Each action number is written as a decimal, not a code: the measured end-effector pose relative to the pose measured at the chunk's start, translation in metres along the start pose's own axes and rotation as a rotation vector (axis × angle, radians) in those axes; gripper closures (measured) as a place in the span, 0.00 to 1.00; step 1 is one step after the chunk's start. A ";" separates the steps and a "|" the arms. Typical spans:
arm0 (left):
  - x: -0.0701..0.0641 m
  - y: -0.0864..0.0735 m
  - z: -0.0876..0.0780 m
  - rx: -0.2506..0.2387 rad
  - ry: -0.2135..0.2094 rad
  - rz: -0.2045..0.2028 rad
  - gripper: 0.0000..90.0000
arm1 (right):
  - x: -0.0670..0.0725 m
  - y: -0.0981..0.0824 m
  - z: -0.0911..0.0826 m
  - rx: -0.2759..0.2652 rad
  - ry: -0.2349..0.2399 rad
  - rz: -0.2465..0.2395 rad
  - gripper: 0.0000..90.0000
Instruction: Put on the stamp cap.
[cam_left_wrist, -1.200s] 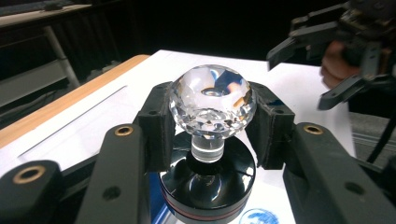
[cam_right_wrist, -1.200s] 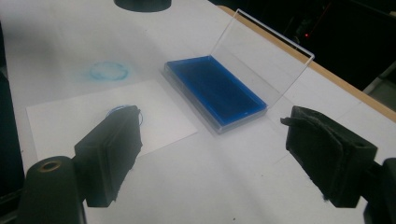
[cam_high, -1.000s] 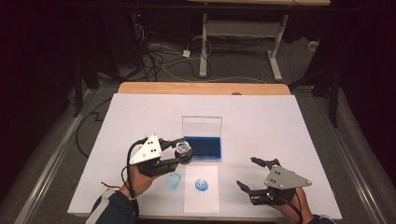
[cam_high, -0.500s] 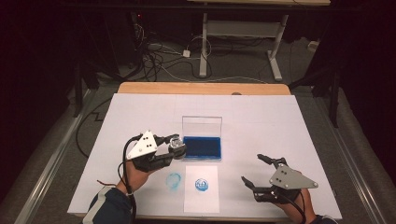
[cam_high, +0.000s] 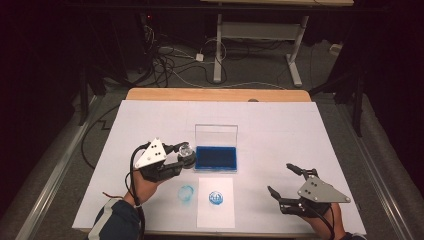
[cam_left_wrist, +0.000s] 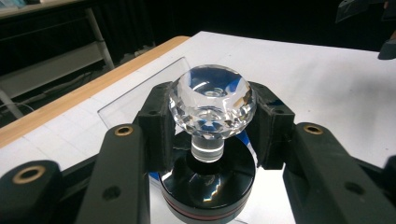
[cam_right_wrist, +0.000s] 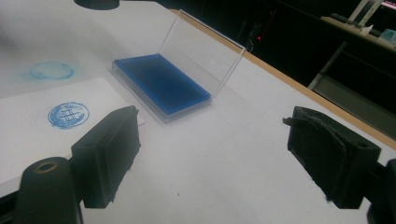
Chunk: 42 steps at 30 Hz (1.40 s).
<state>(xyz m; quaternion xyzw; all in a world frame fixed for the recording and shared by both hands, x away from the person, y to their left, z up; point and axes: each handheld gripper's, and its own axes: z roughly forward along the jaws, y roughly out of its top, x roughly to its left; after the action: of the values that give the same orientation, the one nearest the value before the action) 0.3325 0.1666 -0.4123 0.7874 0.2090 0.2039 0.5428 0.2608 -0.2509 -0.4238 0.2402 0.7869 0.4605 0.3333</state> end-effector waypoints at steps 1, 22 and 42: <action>0.001 -0.001 0.000 0.002 -0.001 -0.003 0.60 | -0.001 -0.001 0.000 -0.003 -0.003 -0.002 0.19; 0.019 -0.011 0.015 0.047 0.028 -0.029 0.60 | -0.007 -0.005 -0.003 -0.011 -0.048 0.026 0.19; 0.042 -0.029 0.042 0.144 0.047 -0.084 0.60 | -0.006 -0.007 0.000 0.002 -0.024 0.024 0.19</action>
<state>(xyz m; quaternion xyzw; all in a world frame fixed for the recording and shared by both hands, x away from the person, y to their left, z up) 0.3869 0.1665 -0.4491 0.8100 0.2689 0.1837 0.4877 0.2641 -0.2580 -0.4283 0.2557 0.7803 0.4606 0.3370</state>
